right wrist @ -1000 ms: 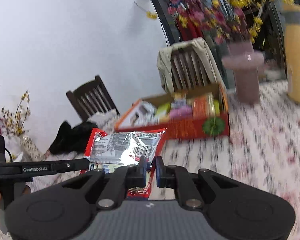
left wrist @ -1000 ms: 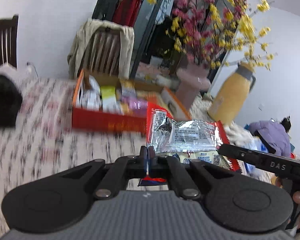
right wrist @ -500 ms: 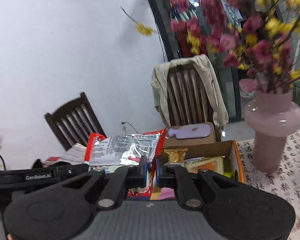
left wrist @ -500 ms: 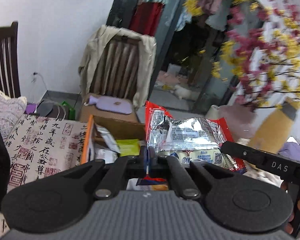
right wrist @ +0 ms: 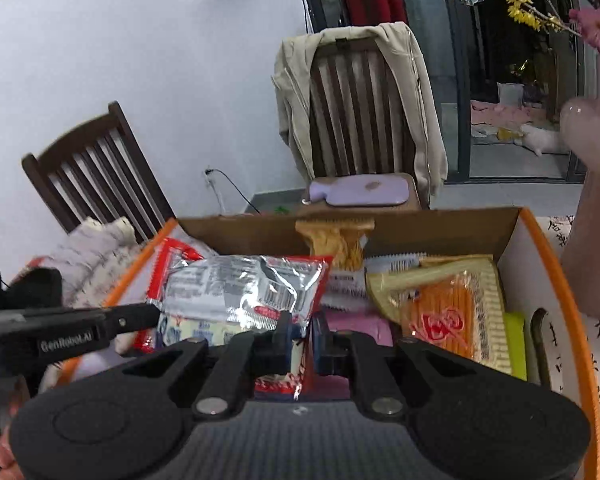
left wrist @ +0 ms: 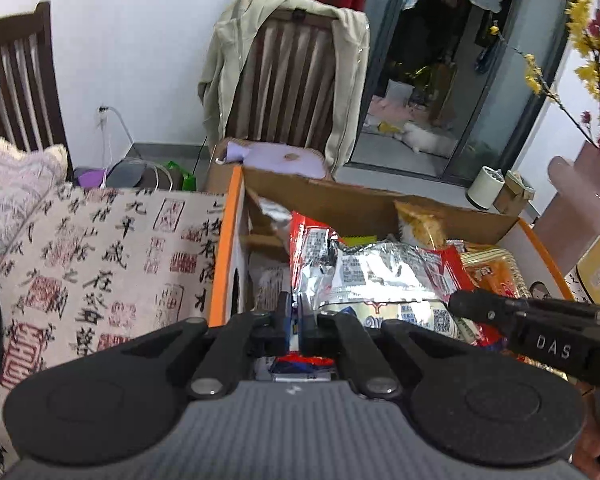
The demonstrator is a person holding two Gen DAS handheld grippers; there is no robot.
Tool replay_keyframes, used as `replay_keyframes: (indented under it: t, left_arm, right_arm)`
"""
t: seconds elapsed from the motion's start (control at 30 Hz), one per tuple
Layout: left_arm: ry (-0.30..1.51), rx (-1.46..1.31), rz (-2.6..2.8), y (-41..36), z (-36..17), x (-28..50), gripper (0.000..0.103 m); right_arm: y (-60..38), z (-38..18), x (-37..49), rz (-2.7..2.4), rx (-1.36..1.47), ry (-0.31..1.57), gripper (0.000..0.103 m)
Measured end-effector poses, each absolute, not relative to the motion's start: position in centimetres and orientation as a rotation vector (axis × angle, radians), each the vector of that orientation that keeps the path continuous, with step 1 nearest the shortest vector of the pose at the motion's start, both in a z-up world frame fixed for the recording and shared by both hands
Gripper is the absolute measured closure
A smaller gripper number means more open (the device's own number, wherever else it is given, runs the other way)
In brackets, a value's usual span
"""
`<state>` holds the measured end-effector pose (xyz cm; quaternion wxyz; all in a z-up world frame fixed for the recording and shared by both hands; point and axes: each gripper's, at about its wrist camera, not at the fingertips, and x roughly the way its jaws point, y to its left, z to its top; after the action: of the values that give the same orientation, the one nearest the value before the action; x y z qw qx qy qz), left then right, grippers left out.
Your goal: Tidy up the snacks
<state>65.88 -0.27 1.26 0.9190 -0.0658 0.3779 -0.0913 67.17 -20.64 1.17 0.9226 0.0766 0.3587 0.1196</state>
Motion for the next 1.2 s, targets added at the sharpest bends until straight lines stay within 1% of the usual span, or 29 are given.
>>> replay_keyframes:
  t: [0.03,0.23,0.27,0.3,0.33,0.4,0.43,0.47,0.53,0.6,0.7,0.73,0.77,0.8,0.87,0.9,0.93,1.1,1.2]
  left_arm:
    - [0.779,-0.134,-0.185,-0.3,1.2,65.8,0.099]
    - [0.762,-0.093,-0.172,-0.4,1.5,65.1,0.097]
    - [0.761,-0.088,-0.173,-0.5,1.7,64.8,0.097]
    - [0.756,-0.081,-0.175,-0.5,1.9,64.6,0.094]
    - [0.749,-0.077,-0.178,-0.4,2.1,64.5,0.089]
    - [0.731,-0.065,-0.176,-0.5,2.6,64.2,0.061]
    - [0.719,-0.051,-0.169,-0.6,2.8,63.9,0.058]
    - [0.705,-0.033,-0.167,-0.8,3.2,63.4,0.058]
    - [0.688,-0.007,-0.163,-1.1,3.9,62.8,0.051]
    - [0.661,0.001,-0.158,-1.2,4.9,61.8,0.031]
    - [0.629,0.018,-0.155,-1.6,6.2,60.2,0.020]
    - [0.617,0.024,-0.156,-1.7,6.7,59.6,0.018]
    - [0.600,0.029,-0.154,-1.8,7.3,58.9,0.012]
    - [0.585,0.030,-0.149,-1.8,7.8,58.3,0.006]
    - [0.543,0.029,-0.136,-2.0,8.8,56.7,0.000]
    - [0.525,0.030,-0.129,-2.0,9.3,56.0,0.000]
    - [0.510,0.033,-0.123,-2.1,9.7,55.4,0.000]
    - [0.490,0.044,-0.118,-2.1,11.3,52.8,0.000]
    - [0.480,0.035,-0.121,-2.0,12.3,51.2,0.000]
  right_arm:
    - [-20.6,1.1,67.1,0.249,0.165,0.739,0.090]
    - [-20.2,1.0,67.0,0.244,0.146,0.737,0.088]
    - [-20.1,1.2,66.9,0.238,0.139,0.733,0.084]
    - [-20.1,1.5,66.8,0.237,0.135,0.728,0.080]
    - [-20.5,1.9,66.6,0.240,0.130,0.720,0.075]
    - [-20.8,2.6,66.0,0.236,0.111,0.696,0.073]
    - [-21.0,2.9,65.6,0.229,0.102,0.685,0.070]
    - [-21.3,3.3,65.3,0.219,0.093,0.676,0.068]
    - [-22.1,3.8,64.6,0.202,0.078,0.662,0.064]
    - [-23.1,4.4,63.8,0.192,0.082,0.651,0.060]
    - [-24.8,5.3,62.6,0.160,0.089,0.635,0.057]
    - [-25.3,5.6,62.1,0.148,0.089,0.629,0.053]
    - [-25.6,6.0,61.6,0.136,0.086,0.622,0.046]
    - [-26.0,6.4,60.9,0.124,0.080,0.611,0.041]
    - [-26.5,7.1,59.3,0.095,0.066,0.576,0.016]
    - [-26.8,7.4,58.5,0.084,0.057,0.554,0.011]
    - [-27.0,7.8,57.7,0.073,0.046,0.529,0.009]
    - [-27.9,9.4,54.4,0.050,0.019,0.488,0.007]
    - [-28.3,10.5,52.7,0.045,0.019,0.465,0.004]
